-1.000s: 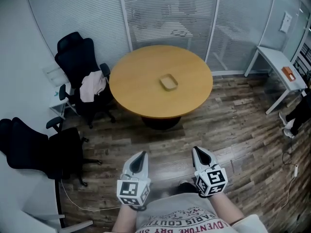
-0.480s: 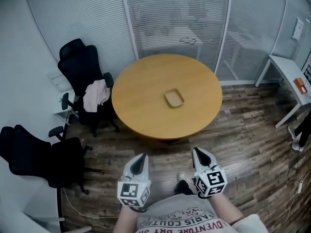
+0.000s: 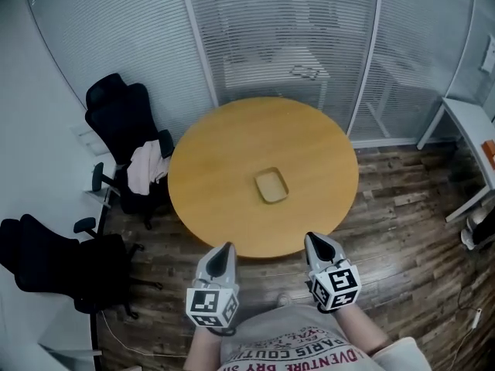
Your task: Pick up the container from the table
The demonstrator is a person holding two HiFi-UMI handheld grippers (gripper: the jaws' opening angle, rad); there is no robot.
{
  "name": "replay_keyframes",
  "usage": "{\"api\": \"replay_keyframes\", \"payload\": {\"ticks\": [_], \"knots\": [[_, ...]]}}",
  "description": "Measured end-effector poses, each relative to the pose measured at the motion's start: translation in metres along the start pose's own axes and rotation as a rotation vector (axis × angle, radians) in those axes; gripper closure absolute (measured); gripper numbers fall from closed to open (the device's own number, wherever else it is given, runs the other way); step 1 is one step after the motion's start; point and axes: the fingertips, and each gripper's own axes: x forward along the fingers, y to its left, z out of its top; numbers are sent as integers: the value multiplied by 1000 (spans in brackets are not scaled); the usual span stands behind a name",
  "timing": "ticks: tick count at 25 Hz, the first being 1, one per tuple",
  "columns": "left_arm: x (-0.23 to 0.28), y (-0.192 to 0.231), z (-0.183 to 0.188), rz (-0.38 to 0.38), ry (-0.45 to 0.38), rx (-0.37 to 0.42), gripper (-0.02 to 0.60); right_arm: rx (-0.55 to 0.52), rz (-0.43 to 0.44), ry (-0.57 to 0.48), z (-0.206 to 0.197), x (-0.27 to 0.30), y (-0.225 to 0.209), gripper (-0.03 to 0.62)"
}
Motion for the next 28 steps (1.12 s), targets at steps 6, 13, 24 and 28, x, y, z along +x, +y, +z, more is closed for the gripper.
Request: {"api": "replay_keyframes", "payload": {"ticks": [6,13,24,28], "knots": [[50,3,-4,12,37,4,575,18,18,34,-1,39,-33,591],[108,36,-1,-3,51,-2,575,17,1,59,2,96,-49,591],[229,114,18,-100,44,-12,575,7,-80,92,24,217,-73,591],[266,136,12,-145,72,-15,575,22,-95,191,4,259,-83,591]]}}
